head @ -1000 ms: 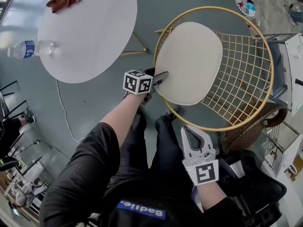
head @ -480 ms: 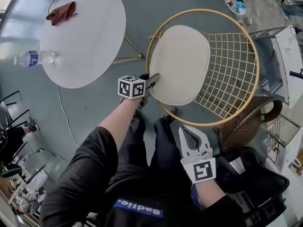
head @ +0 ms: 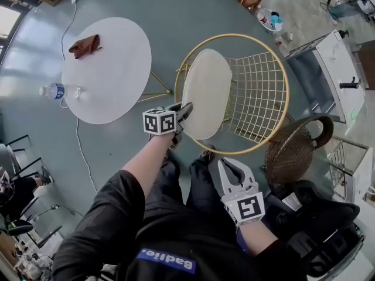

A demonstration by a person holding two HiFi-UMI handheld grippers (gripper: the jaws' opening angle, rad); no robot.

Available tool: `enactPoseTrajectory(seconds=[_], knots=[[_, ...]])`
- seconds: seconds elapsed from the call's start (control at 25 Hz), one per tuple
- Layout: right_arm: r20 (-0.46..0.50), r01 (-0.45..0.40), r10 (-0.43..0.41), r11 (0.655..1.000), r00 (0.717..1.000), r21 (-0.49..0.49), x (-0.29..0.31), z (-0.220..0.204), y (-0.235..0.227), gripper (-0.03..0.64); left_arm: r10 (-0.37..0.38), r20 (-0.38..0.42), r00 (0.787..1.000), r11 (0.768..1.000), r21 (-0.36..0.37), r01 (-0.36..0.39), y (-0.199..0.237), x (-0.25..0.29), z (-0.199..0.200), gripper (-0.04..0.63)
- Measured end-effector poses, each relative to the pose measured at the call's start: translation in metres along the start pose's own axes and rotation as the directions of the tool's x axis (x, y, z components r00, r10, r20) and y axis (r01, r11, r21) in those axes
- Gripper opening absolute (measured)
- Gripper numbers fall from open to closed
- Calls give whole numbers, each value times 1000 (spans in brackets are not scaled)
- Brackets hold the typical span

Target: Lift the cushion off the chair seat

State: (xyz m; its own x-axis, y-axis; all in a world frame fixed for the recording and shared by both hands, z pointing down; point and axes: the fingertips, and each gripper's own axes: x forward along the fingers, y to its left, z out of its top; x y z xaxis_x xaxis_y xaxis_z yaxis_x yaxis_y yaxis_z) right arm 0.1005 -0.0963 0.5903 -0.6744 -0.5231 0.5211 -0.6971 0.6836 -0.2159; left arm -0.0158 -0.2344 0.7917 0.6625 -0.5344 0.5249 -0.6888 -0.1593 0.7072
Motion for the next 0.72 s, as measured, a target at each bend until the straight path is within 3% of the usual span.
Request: enactPoseTrajectory(seconds=[0.16,0.4,0.72], knots=[[51,49,-49,999,998,0,-7,22,3,28,9,31,999,1000,-8,-9,-10,-24,20,57],[63,52,-49,997,997,-48,10,34,51,28,-23,107,994,998,-48,28,-11,-90,19,57],[132,80,-75,996,988,-30,-8,82,68,28,-92,111,990,996,31,89,-81,-169,28,57]])
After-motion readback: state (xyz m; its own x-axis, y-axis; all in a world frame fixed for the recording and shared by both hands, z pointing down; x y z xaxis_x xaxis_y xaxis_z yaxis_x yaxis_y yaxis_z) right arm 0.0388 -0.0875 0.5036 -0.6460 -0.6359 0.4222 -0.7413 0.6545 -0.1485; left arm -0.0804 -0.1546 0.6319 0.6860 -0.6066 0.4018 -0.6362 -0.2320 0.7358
